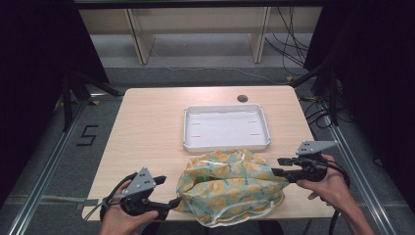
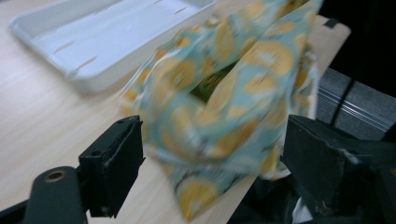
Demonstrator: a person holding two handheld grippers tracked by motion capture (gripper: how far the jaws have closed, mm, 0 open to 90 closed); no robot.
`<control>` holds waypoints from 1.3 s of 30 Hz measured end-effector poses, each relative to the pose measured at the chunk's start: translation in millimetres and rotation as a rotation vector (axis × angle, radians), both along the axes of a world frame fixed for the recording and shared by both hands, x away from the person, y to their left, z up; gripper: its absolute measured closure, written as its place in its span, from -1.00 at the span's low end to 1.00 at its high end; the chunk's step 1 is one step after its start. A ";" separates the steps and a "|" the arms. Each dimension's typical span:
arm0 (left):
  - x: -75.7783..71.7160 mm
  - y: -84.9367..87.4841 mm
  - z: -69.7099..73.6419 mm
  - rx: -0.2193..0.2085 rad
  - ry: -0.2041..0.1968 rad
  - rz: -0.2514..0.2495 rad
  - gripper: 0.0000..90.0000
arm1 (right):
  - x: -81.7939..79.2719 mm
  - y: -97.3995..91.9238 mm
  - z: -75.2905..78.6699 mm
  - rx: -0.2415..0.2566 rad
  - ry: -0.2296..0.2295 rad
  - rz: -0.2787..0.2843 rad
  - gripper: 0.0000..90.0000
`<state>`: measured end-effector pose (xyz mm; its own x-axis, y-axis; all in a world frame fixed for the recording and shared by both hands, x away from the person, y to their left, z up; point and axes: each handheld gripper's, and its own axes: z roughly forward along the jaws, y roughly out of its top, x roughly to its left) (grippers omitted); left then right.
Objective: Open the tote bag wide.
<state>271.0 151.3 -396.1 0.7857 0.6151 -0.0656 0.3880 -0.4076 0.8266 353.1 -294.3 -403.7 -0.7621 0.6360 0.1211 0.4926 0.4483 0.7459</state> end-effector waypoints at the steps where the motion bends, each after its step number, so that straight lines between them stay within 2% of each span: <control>1: 1.0 -6.9 3.0 0.002 -0.001 -0.024 -0.55 | 3.3 6.9 4.4 -0.019 -0.009 0.030 0.14; 2: 2.6 -15.3 6.1 0.020 -0.011 -0.056 -0.54 | 5.2 12.1 6.2 -0.021 -0.019 0.044 0.13; 3: 4.4 -24.7 7.6 0.016 -0.006 -0.074 -0.53 | 7.7 19.4 7.8 -0.020 -0.020 0.061 0.12; 6: 13.3 -49.7 5.8 0.054 0.020 -0.134 -0.49 | 18.9 39.6 7.8 -0.044 -0.004 0.115 0.06; 7: 17.9 -59.7 2.5 0.067 0.039 -0.145 -0.48 | 23.3 44.8 7.0 -0.060 0.009 0.136 0.04; 10: 28.1 -71.3 -3.4 0.112 0.051 -0.177 -0.46 | 32.5 60.2 0.8 -0.084 0.050 0.174 0.02; 11: 30.2 -75.1 -6.4 0.099 0.058 -0.177 -0.46 | 36.9 65.0 -1.6 -0.100 0.052 0.197 0.00; 12: 33.7 -77.5 -8.8 0.128 0.062 -0.195 -0.45 | 37.4 68.8 -3.4 -0.100 0.068 0.200 -0.02; 15: 40.1 -86.2 -20.9 0.155 0.103 -0.210 -0.37 | 44.7 78.6 -8.2 -0.133 0.080 0.247 -0.04; 16: 43.4 -88.6 -26.5 0.179 0.108 -0.236 -0.32 | 46.5 81.9 -10.4 -0.142 0.089 0.264 -0.03; 18: 44.2 -90.0 -32.0 0.192 0.126 -0.243 0.04 | 47.7 89.9 -15.8 -0.186 0.104 0.291 0.25; 19: 45.3 -89.2 -33.4 0.215 0.120 -0.263 0.15 | 48.5 91.4 -17.4 -0.208 0.103 0.309 0.42; 20: 46.2 -88.0 -34.4 0.259 0.116 -0.296 0.26 | 48.9 93.3 -18.6 -0.231 0.107 0.321 0.61; 21: 46.0 -87.9 -36.4 0.277 0.103 -0.319 0.45 | 51.3 95.6 -21.2 -0.246 0.085 0.356 0.83; 22: 43.7 -88.6 -39.6 0.268 0.107 -0.316 0.60 | 52.1 96.8 -21.0 -0.266 0.086 0.352 0.96; 23: 42.5 -88.4 -41.2 0.278 0.109 -0.325 0.71 | 52.7 98.0 -20.9 -0.266 0.098 0.325 1.00; 24: 39.2 -89.4 -45.2 0.270 0.117 -0.330 0.79 | 55.1 98.0 -20.4 -0.269 0.100 0.316 1.00; 26: 34.5 -88.6 -49.7 0.290 0.123 -0.350 0.90 | 64.0 95.9 -17.7 -0.275 0.070 0.257 1.00; 27: 33.2 -87.2 -51.2 0.313 0.121 -0.370 0.92 | 67.7 95.0 -16.8 -0.265 0.050 0.224 1.00; 28: 30.9 -86.4 -53.4 0.318 0.127 -0.375 0.93 | 70.3 94.5 -14.9 -0.257 0.056 0.193 1.00; 29: 29.1 -85.9 -55.9 0.311 0.130 -0.378 0.94 | 75.2 93.1 -13.4 -0.253 0.052 0.179 1.00; 30: 27.3 -84.4 -58.2 0.333 0.142 -0.383 0.95 | 80.7 92.4 -13.0 -0.252 0.037 0.181 1.00; 31: 26.1 -84.2 -59.9 0.332 0.145 -0.381 0.95 | 84.5 92.5 -12.3 -0.247 0.030 0.147 1.00; 33: 24.5 -83.6 -64.7 0.341 0.156 -0.380 0.95 | 93.0 91.4 -11.0 -0.249 0.008 0.128 1.00; 35: 25.0 -83.3 -68.1 0.348 0.162 -0.371 0.96 | 100.1 92.6 -10.4 -0.259 0.005 0.086 1.00; 36: 26.3 -83.2 -69.8 0.349 0.169 -0.372 0.96 | 105.3 91.8 -9.8 -0.258 -0.012 0.079 1.00; 37: 28.9 -82.7 -71.2 0.347 0.172 -0.361 0.96 | 107.8 92.6 -9.6 -0.253 0.000 0.051 1.00; 39: 34.3 -81.1 -71.9 0.347 0.174 -0.352 0.96 | 115.4 92.5 -8.7 -0.252 -0.006 0.023 1.00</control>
